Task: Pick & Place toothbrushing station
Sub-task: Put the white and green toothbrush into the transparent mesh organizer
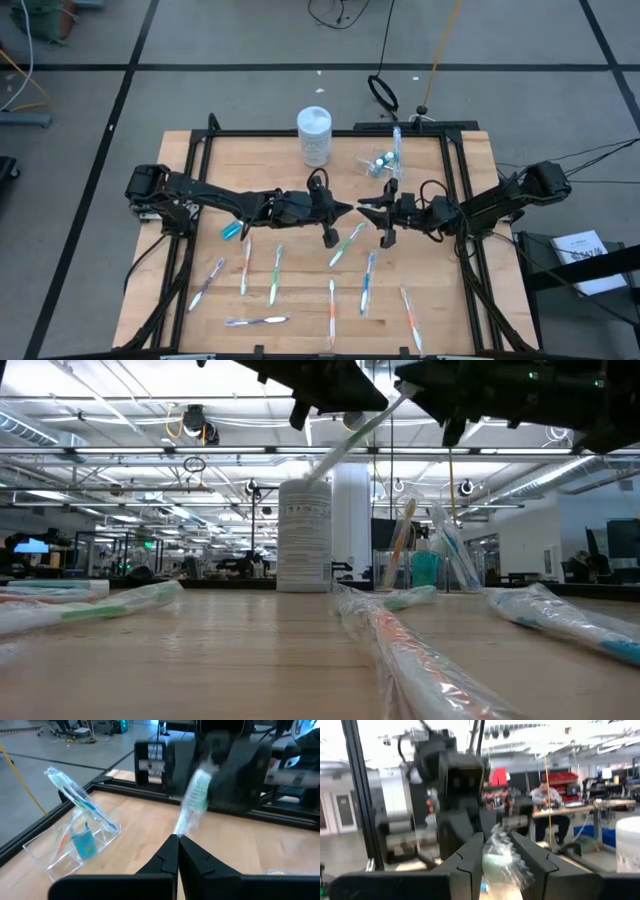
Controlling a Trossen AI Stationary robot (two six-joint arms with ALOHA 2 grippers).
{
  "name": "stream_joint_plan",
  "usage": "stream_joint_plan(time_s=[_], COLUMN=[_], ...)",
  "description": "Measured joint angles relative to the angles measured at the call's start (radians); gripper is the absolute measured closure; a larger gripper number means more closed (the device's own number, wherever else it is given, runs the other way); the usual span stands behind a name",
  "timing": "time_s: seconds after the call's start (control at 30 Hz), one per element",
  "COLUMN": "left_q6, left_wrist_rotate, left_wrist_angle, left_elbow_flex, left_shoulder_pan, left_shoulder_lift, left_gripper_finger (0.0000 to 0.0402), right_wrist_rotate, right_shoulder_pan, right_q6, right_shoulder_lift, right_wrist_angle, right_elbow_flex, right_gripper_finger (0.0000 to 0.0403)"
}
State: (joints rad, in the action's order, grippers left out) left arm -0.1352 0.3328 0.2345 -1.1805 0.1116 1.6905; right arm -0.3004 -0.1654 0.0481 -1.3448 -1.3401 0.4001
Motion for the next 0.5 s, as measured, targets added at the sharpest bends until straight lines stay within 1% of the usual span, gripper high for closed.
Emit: stream_joint_plan(time_s=[0.17, 0.4, 0.5], left_q6=[0.000, -0.004, 0.000], left_wrist_rotate=[-0.002, -0.021, -0.021], left_wrist_angle=[0.010, 0.007, 0.002], left_elbow_flex=[0.000, -0.001, -0.002], left_shoulder_pan=[0.000, 0.000, 0.000], left_shoulder_lift=[-0.001, -0.001, -0.001], left_gripper_finger=[0.0389, 0.0398, 0.0386], right_wrist_rotate=[0.012, 0.010, 0.011], right_shoulder_pan=[0.000, 0.000, 0.000], right_q6=[-0.005, -0.008, -0.008], right_shoulder_lift=[-0.001, -0.001, -0.001], right_wrist_angle=[0.006, 0.018, 0.019], right_elbow_flex=[-0.001, -0.001, -0.001], right_gripper_finger=[0.0328, 0.0371, 0.0377])
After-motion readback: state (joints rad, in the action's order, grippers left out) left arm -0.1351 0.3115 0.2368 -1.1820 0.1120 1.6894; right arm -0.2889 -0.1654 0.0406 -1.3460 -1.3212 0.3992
